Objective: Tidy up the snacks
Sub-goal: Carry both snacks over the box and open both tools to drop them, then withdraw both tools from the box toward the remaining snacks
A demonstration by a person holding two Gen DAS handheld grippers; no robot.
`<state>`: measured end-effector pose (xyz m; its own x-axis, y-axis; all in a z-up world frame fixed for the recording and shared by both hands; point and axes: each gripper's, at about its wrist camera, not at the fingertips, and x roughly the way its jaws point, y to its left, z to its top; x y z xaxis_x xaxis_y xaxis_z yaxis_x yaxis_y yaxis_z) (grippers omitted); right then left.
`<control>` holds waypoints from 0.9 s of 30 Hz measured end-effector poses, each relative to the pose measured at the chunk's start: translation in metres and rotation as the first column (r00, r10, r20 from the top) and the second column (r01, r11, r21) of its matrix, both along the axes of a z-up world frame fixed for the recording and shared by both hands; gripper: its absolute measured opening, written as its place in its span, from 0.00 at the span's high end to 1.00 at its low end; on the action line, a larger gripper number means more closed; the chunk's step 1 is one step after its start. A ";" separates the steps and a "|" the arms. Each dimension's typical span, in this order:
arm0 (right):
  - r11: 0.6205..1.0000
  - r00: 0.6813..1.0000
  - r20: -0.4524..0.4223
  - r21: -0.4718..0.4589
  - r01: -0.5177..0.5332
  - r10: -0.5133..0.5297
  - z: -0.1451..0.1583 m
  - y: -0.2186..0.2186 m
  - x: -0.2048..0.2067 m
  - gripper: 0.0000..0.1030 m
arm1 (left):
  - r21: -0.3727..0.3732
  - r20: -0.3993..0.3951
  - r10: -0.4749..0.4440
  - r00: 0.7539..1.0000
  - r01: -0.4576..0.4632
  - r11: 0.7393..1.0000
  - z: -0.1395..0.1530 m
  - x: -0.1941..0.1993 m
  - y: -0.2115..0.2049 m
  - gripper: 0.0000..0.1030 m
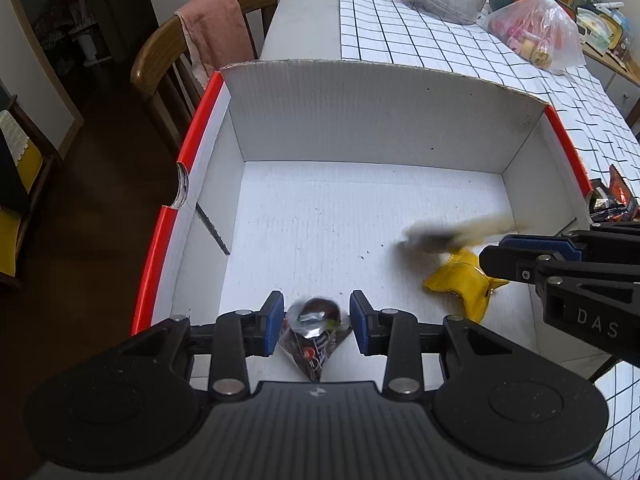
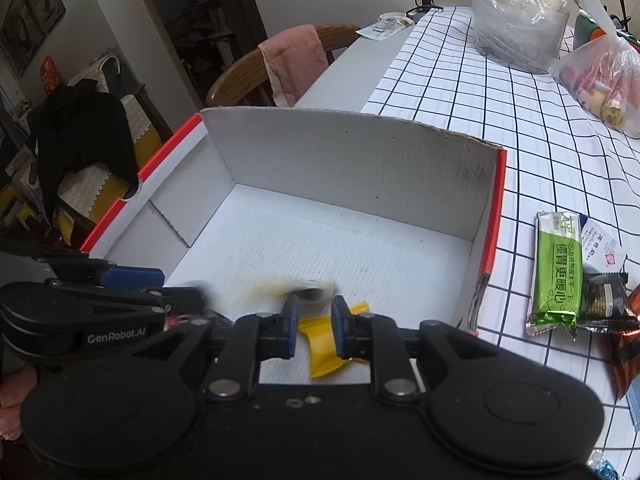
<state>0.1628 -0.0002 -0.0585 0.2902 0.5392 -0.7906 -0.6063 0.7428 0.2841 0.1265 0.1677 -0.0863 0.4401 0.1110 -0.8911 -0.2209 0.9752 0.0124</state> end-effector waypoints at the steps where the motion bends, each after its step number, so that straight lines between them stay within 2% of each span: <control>1: 1.000 1.000 0.001 0.006 -0.003 0.003 0.002 -0.002 -0.002 0.81 | -0.001 0.005 0.000 1.000 0.000 1.000 0.002 -0.001 0.000 0.63; 4: 1.000 1.000 0.007 0.024 -0.008 0.008 0.009 -0.007 -0.007 0.79 | -0.009 0.028 0.003 1.000 -0.002 1.000 0.008 -0.006 -0.002 0.51; 9: 0.998 0.999 0.036 0.055 -0.010 0.008 0.027 -0.017 -0.016 0.77 | -0.019 0.072 -0.001 0.997 0.003 1.000 0.023 -0.015 -0.009 0.50; 12: 0.997 0.998 0.059 0.076 -0.009 0.004 0.039 -0.024 -0.022 0.74 | -0.021 0.107 -0.007 0.994 0.009 1.000 0.033 -0.021 -0.014 0.45; 14: 0.996 0.997 0.071 0.089 -0.006 -0.001 0.046 -0.029 -0.026 0.67 | -0.018 0.134 -0.011 0.991 0.014 1.000 0.042 -0.026 -0.019 0.41; 22: 0.991 0.992 0.127 0.133 0.007 -0.024 0.072 -0.056 -0.039 0.53 | -0.006 0.237 -0.025 0.971 0.028 1.000 0.071 -0.041 -0.041 0.32; 25: 0.988 0.987 0.154 0.150 0.020 -0.043 0.082 -0.071 -0.044 0.35 | -0.004 0.269 -0.041 0.962 0.044 0.999 0.081 -0.046 -0.052 0.31; 27: 0.987 0.985 0.167 0.158 0.025 -0.051 0.088 -0.082 -0.047 0.30 | 0.000 0.287 -0.052 0.956 0.054 0.999 0.086 -0.050 -0.061 0.30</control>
<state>0.1159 -0.0818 0.0292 0.4362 0.6369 -0.6357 -0.6277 0.7215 0.2922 0.0766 0.1070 -0.0006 0.6824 0.0744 -0.7272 -0.1619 0.9855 -0.0511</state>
